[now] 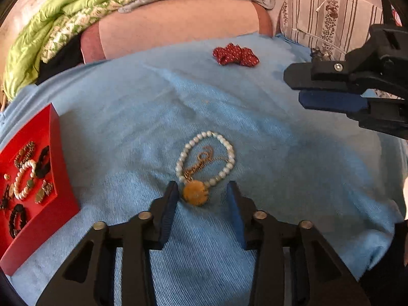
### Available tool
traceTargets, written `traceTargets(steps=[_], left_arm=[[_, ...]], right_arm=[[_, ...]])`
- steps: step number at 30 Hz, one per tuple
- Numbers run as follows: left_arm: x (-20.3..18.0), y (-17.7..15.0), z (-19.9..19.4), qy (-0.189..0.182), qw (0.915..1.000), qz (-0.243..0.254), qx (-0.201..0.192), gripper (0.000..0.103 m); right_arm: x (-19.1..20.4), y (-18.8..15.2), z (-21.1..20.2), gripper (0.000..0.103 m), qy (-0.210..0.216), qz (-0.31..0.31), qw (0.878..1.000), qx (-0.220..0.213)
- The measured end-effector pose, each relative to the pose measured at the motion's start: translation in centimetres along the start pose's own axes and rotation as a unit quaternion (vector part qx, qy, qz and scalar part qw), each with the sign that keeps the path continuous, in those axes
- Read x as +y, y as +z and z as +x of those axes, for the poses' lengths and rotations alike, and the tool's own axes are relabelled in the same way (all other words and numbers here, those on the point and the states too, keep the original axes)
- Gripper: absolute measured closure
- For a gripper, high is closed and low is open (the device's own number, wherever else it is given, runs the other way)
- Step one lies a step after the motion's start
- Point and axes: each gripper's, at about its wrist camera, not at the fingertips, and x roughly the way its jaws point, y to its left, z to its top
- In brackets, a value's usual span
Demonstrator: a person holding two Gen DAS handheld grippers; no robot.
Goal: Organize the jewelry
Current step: 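Move both grippers back to the pearl bracelet with gold pendant, then grasp the gold round pendant with the left gripper while the right grasps the pearl bracelet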
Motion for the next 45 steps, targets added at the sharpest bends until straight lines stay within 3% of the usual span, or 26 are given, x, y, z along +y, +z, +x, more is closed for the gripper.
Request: traceTargets(steps=[1,6,13,17,21,27,28,30,31,33,36,41,45], left_arm=[[0.2,0.0,0.0,0.000,1.0000,0.001,-0.003,0.084],[2.0,0.0,-1.0,-0.021,0.9994,-0.021,-0.019,0.084],[4.6,1.5,-6.6,-0.036,0.9934,-0.055,-0.094,0.084],[6.6,2.4,-10.0,-0.027,0.9872,-0.072,-0.139,0.084],[9.1,2.8,-12.3,-0.010,0.9815,-0.091,-0.168,0.084],[12.7,2.0,-13.5,0.017,0.9774,-0.114,-0.177,0.084],[13.3,1.7,-13.6,0.017,0.9765,-0.120,-0.178,0.084],[14.4,1.3,-13.8,0.021,0.9757,-0.128,-0.177,0.084],[15.1,1.1,-14.0,0.024,0.9752,-0.131,-0.176,0.084],[16.2,0.5,-14.3,0.029,0.9739,-0.140,-0.176,0.084],[18.3,-0.4,-14.5,0.031,0.9711,-0.161,-0.174,0.084],[20.9,-1.8,-14.7,0.038,0.9676,-0.186,-0.166,0.084],[22.7,-2.9,-15.2,0.041,0.9647,-0.202,-0.164,0.084]], right_arm=[[0.1,0.0,0.1,0.072,0.001,-0.003,1.000,0.003],[0.5,-0.2,0.7,0.072,-0.003,-0.012,1.000,0.008],[0.6,-0.5,2.5,0.072,-0.011,-0.012,0.999,0.030],[1.1,-0.7,4.3,0.072,-0.013,-0.019,0.998,0.052],[2.1,-0.9,6.1,0.076,-0.036,-0.049,0.996,0.064],[3.3,-2.1,9.5,0.078,-0.096,-0.106,0.984,0.102],[3.6,-2.4,9.7,0.080,-0.108,-0.124,0.981,0.100],[4.5,-2.8,10.0,0.096,-0.146,-0.165,0.971,0.094],[4.4,-2.7,10.0,0.096,-0.147,-0.163,0.971,0.093],[3.9,-2.4,9.5,0.097,-0.135,-0.142,0.977,0.089],[3.9,-1.7,7.7,0.097,-0.081,-0.112,0.988,0.063],[6.5,-1.4,4.6,0.097,-0.011,-0.116,0.993,-0.003],[9.5,-1.8,3.1,0.097,0.029,-0.141,0.989,-0.037]])
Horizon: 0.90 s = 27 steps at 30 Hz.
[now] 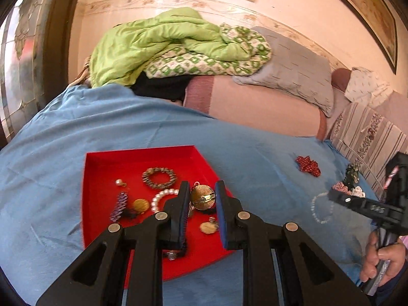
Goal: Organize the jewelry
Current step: 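Grasp the gold round pendant with the left gripper while the right grasps the pearl bracelet, then lower the gold pendant and pearl bracelet into the tray and open both grippers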
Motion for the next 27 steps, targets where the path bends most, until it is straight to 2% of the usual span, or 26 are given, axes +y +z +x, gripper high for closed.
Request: traceTargets(steps=[4,8,16,22,27], left_arm=[[2.0,-0.2,-0.2,0.006,0.9998,-0.020,0.006,0.084],[3.6,-0.7,0.0,0.018,0.9993,-0.030,0.017,0.084],[6.8,-2.2,1.4,0.048,0.9943,-0.067,0.067,0.084],[7.3,-3.6,3.4,0.081,0.9877,-0.060,0.120,0.084],[7.5,-4.1,4.3,0.094,0.9842,-0.060,0.137,0.084]], right_arm=[[3.7,0.3,0.3,0.097,0.039,-0.015,0.999,-0.002],[7.5,0.1,1.8,0.097,0.081,-0.031,0.996,0.015],[12.7,-1.4,6.7,0.097,0.121,-0.056,0.989,0.066],[13.1,-3.4,11.7,0.097,0.124,-0.042,0.985,0.117],[11.8,-4.6,13.7,0.096,0.082,-0.052,0.986,0.137]])
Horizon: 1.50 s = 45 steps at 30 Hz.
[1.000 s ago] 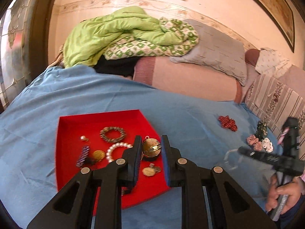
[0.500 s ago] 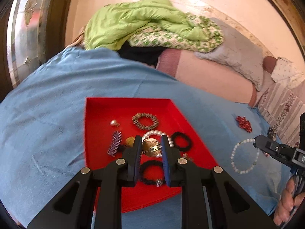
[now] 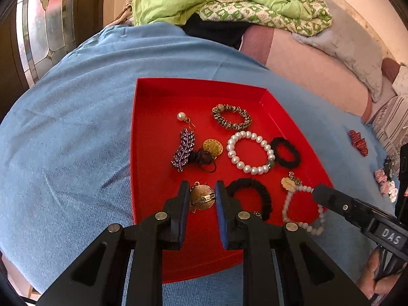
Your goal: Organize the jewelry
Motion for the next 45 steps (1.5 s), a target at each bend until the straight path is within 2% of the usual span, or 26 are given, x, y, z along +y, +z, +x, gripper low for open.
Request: traceTargets(steps=[5,14,18,25,26,27,30,32,35,38,43,45], left_arm=[[-0.5,-0.2,0.3,0.006,1.0000,0.007,0.002,0.084],[-1.3,-0.4,0.2,0.016,0.9997,0.020,-0.004,0.083],[-1.6,-0.4,-0.2,0.023,0.9993,0.021,-0.018,0.068],[-2.5,-0.7,-1.3,0.039,0.9979,0.028,-0.044,0.065],[-2.7,-0.8,-1.4,0.043,0.9974,0.031,-0.049,0.061],[-2.8,-0.9,-1.5,0.047,0.9971,0.032,-0.052,0.056],[-3.2,-1.1,-2.0,0.055,0.9958,0.036,-0.064,0.055],[-3.4,-1.3,-2.3,0.063,0.9947,0.039,-0.071,0.054],[-3.8,-1.7,-2.8,0.073,0.9932,0.042,-0.080,0.047],[-4.2,-2.0,-3.6,0.077,0.9916,0.044,-0.094,0.042],[-4.9,-2.7,-5.3,0.076,0.9894,0.040,-0.117,0.032],[-5.3,-3.3,-6.3,0.071,0.9884,0.041,-0.128,0.026]], right_arm=[[-0.7,-0.2,0.4,0.096,-0.044,-0.019,0.999,-0.002],[-0.8,-0.4,-0.3,0.095,-0.058,-0.030,0.998,-0.004],[-0.5,-0.3,-1.3,0.095,-0.061,-0.035,0.997,-0.015],[0.5,-0.9,-3.0,0.095,-0.068,-0.055,0.996,-0.028],[0.7,-1.0,-3.2,0.095,-0.071,-0.060,0.995,-0.029],[0.8,-1.1,-3.3,0.093,-0.075,-0.064,0.995,-0.029],[1.0,-1.4,-3.7,0.082,-0.082,-0.072,0.993,-0.031],[1.2,-1.6,-4.3,0.082,-0.089,-0.077,0.992,-0.037],[1.4,-1.8,-5.1,0.079,-0.100,-0.087,0.990,-0.047],[1.6,-2.1,-6.1,0.066,-0.112,-0.094,0.988,-0.056],[2.4,-3.1,-8.5,0.052,-0.137,-0.117,0.981,-0.077],[2.9,-3.6,-9.5,0.039,-0.148,-0.128,0.977,-0.086]])
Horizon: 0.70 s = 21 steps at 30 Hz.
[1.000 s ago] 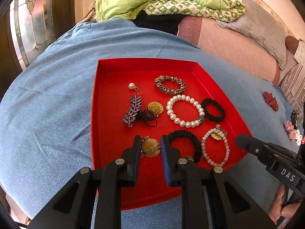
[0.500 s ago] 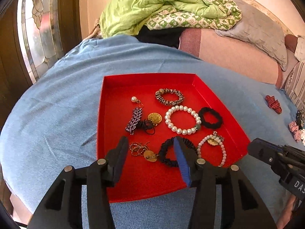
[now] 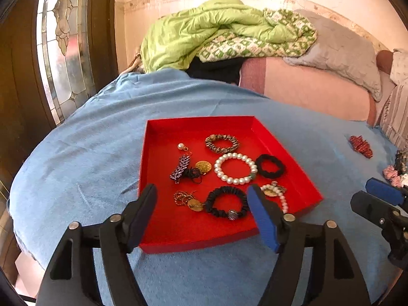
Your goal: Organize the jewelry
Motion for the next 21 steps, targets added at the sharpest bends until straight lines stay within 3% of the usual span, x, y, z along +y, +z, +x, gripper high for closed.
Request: traceTargets(steps=[3,6,9,14,19,21], left_arm=[[-0.4,-0.5,-1.1,0.007,0.9999,0.007,-0.012,0.013],[-0.6,-0.8,-1.5,0.022,0.9997,0.010,-0.005,0.012],[-0.5,-1.0,-2.2,0.033,0.9994,0.005,-0.002,0.012],[-0.3,-1.7,-4.7,0.092,0.9957,-0.003,-0.008,0.011],[-1.4,-2.6,-7.4,0.129,0.9910,0.031,-0.018,0.007],[-1.9,-3.0,-8.3,0.127,0.9907,0.042,-0.022,0.007]], right_arm=[[0.4,-0.4,-1.6,0.028,-0.019,-0.016,1.000,-0.015],[0.6,-1.0,-2.9,0.020,-0.039,-0.026,0.999,-0.022],[0.8,-1.6,-3.8,0.017,-0.059,-0.037,0.997,-0.027],[0.7,-2.4,-5.7,0.013,-0.091,-0.052,0.994,-0.044],[0.2,-3.8,-8.1,0.011,-0.114,-0.054,0.990,-0.063],[0.4,-4.6,-8.8,0.010,-0.128,-0.063,0.987,-0.070]])
